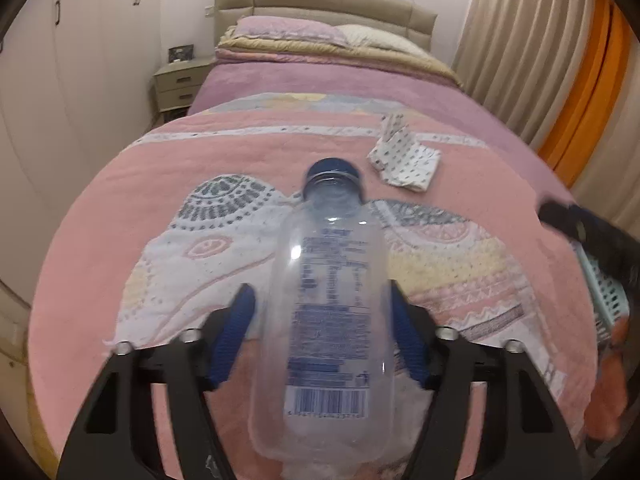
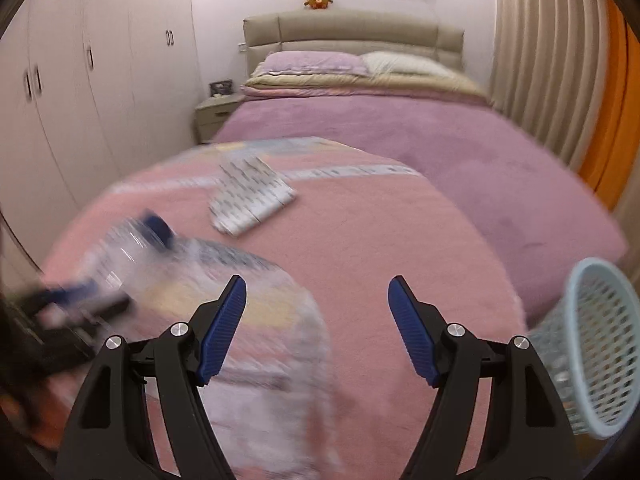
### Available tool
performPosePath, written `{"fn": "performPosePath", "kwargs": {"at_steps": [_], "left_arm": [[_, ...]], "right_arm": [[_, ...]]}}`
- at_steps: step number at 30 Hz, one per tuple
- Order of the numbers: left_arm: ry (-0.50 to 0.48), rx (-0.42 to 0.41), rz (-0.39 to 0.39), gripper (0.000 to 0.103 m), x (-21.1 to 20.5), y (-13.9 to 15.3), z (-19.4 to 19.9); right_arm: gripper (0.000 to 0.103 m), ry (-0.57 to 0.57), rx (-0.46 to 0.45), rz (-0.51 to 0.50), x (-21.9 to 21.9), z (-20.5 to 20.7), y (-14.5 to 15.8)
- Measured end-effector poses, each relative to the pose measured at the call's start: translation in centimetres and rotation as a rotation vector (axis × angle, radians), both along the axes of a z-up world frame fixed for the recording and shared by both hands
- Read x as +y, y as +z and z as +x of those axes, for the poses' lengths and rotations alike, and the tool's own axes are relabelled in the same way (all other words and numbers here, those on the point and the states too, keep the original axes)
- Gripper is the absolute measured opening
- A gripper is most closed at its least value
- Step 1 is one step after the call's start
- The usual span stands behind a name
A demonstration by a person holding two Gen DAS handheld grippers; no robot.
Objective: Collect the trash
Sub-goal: 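Grasp the white dotted cloth with the right tool while the left tool holds the bottle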
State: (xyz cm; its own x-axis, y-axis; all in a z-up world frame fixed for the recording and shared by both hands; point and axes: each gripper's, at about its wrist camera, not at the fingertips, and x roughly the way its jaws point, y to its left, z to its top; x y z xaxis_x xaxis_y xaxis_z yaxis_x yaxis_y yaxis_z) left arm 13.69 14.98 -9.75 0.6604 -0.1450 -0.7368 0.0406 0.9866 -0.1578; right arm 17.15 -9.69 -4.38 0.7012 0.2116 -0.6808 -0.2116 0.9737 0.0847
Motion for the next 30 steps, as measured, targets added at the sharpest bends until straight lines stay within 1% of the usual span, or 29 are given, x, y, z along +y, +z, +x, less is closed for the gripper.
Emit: {"fn": "performPosePath", "kwargs": {"at_steps": [1, 3, 7, 9, 11, 14, 15, 17, 18, 20, 21, 23, 24, 25, 27, 30], "left_arm": [[0.004, -0.011, -0.009, 0.054, 0.0, -0.1, 0.0], [0.002, -0.046, -0.003, 0.053, -0.3, -0.4, -0.1], [0.013, -0.072, -0.025, 0.053, -0.1, -0.3, -0.7], [0.025, -0.065, -0.05, 0.053, 0.3, -0.5, -0.5], [0.025, -0.065, -0.084, 0.053, 0.8, -0.6, -0.4], [0.024, -0.071, -0.1, 0.054, 0.8, -0.7, -0.5], [0.022, -0.074, -0.104, 0.054, 0.9, -0.7, -0.6], [0.02, -0.08, -0.113, 0.054, 1.1, -0.7, -0.6], [0.017, -0.081, -0.121, 0.054, 1.1, -0.7, -0.5], [0.014, -0.081, -0.125, 0.054, 1.2, -0.7, -0.5], [0.012, -0.08, -0.125, 0.054, 1.2, -0.8, -0.5], [0.01, -0.078, -0.123, 0.054, 1.1, -0.8, -0.4], [0.01, -0.078, -0.123, 0.054, 1.1, -0.8, -0.3], [0.01, -0.078, -0.124, 0.054, 1.2, -0.8, -0.2], [0.01, -0.077, -0.129, 0.054, 1.4, -0.8, 0.0], [0.01, -0.076, -0.134, 0.054, 1.6, -0.9, -0.1]], "right_arm": [[0.07, 0.011, 0.016, 0.012, 0.6, 0.8, 0.3], [0.07, 0.02, 0.051, 0.039, 1.9, 2.7, 0.5], [0.07, 0.018, 0.033, 0.021, 4.8, 5.4, 0.3], [0.07, 0.019, 0.063, 0.041, 6.2, 6.9, -0.4], [0.07, 0.025, 0.113, 0.07, 7.5, 8.4, -1.2], [0.069, -0.013, 0.152, 0.05, 8.6, 9.8, -1.9], [0.069, -0.052, 0.182, 0.053, 8.8, 10.6, -2.7], [0.069, -0.067, 0.206, 0.069, 9.2, 11.2, -3.3], [0.067, -0.084, 0.222, 0.076, 9.2, 11.6, -3.9], [0.066, -0.085, 0.199, 0.061, 9.4, 11.4, -4.2], [0.066, -0.083, 0.178, 0.032, 9.8, 11.2, -4.4], [0.062, -0.088, 0.145, -0.025, 10.3, 10.8, -4.7], [0.054, -0.089, 0.134, -0.045, 10.6, 10.5, -4.6], [0.04, -0.079, 0.131, -0.026, 10.5, 10.4, -4.6], [0.025, -0.077, 0.132, -0.006, 10.1, 10.3, -4.7], [0.012, -0.064, 0.133, 0.024, 9.0, 9.6, -4.5]]}}
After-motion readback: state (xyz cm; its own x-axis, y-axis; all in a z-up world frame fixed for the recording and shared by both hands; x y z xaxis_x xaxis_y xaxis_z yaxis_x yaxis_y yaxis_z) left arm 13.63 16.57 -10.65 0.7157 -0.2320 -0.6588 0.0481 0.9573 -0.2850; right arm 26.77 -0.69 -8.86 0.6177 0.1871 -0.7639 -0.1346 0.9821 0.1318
